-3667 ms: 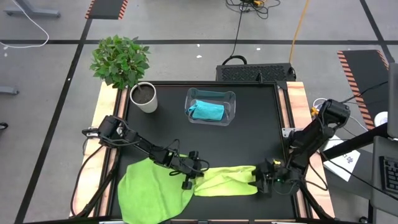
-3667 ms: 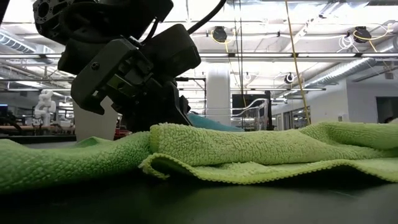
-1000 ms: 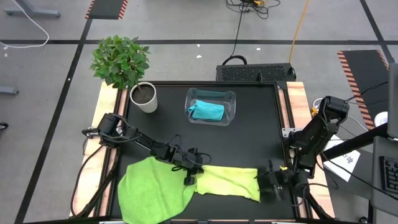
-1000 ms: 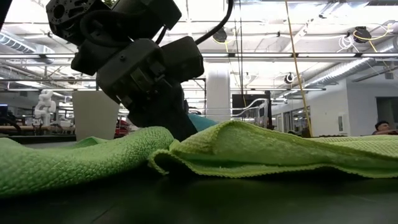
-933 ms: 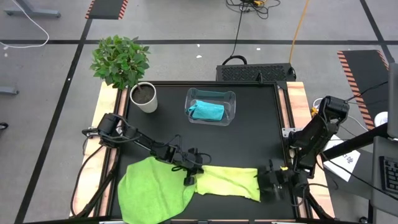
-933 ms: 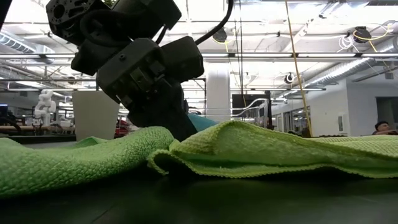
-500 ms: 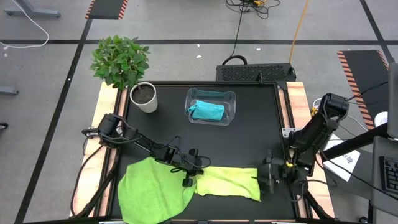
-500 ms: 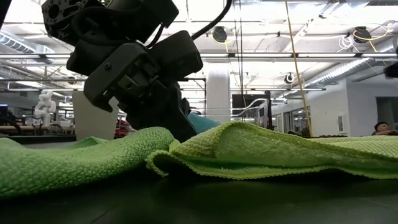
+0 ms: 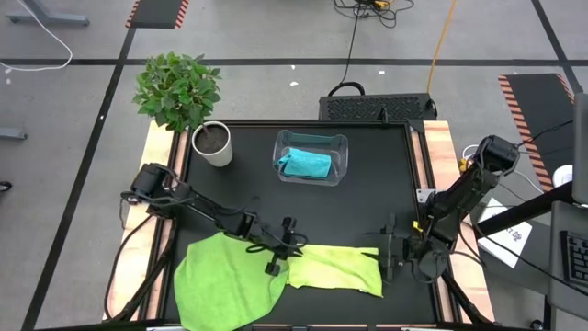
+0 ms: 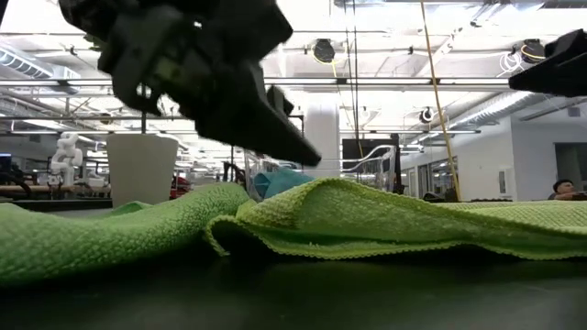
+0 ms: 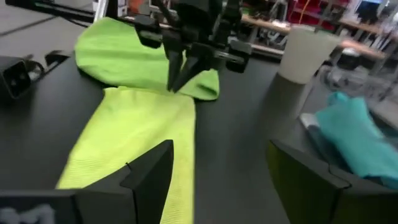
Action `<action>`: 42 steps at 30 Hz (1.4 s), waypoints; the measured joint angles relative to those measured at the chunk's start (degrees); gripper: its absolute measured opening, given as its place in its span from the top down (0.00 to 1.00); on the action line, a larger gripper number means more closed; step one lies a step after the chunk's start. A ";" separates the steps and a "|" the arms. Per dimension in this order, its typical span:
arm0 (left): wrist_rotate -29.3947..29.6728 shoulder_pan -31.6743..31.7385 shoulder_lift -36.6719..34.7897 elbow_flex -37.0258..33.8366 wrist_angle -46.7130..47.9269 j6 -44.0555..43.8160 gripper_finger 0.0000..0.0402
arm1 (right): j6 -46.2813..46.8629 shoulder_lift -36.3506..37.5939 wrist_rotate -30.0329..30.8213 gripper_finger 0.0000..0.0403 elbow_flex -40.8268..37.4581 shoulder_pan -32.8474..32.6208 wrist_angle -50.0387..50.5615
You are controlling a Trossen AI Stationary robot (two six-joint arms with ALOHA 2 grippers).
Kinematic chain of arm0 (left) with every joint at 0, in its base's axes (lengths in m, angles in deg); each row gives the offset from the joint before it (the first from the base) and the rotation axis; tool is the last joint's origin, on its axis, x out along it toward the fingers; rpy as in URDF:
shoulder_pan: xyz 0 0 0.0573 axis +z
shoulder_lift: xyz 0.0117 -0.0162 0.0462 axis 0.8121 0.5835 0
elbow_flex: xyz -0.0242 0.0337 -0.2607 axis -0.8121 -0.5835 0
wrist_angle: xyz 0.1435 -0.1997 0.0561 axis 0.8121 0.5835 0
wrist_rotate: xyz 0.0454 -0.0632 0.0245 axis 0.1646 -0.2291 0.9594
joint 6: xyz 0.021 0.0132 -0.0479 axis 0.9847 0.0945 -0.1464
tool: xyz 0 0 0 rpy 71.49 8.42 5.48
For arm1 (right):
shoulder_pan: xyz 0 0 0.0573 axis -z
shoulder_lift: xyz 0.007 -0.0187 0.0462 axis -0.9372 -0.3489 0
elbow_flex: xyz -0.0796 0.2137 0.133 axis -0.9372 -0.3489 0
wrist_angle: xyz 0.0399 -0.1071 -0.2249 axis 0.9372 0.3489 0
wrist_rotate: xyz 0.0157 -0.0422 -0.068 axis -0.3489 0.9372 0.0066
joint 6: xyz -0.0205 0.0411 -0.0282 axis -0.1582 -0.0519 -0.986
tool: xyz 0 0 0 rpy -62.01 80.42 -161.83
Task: Fold microfiber towels
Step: Fold the light green towel
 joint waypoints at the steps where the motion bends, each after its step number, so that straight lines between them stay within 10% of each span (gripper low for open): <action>1: -0.02 -0.04 -0.43 0.00 -0.25 0.05 0.92 | -1.37 0.33 0.11 0.39 0.01 0.50 0.05; 15: 0.51 0.07 -4.82 0.12 5.20 1.75 0.92 | -15.43 9.24 7.78 0.97 -0.03 4.04 2.61; 42: 2.60 1.25 -4.80 0.13 11.29 0.68 0.92 | -1.52 11.35 -19.63 0.69 -15.96 12.85 -21.49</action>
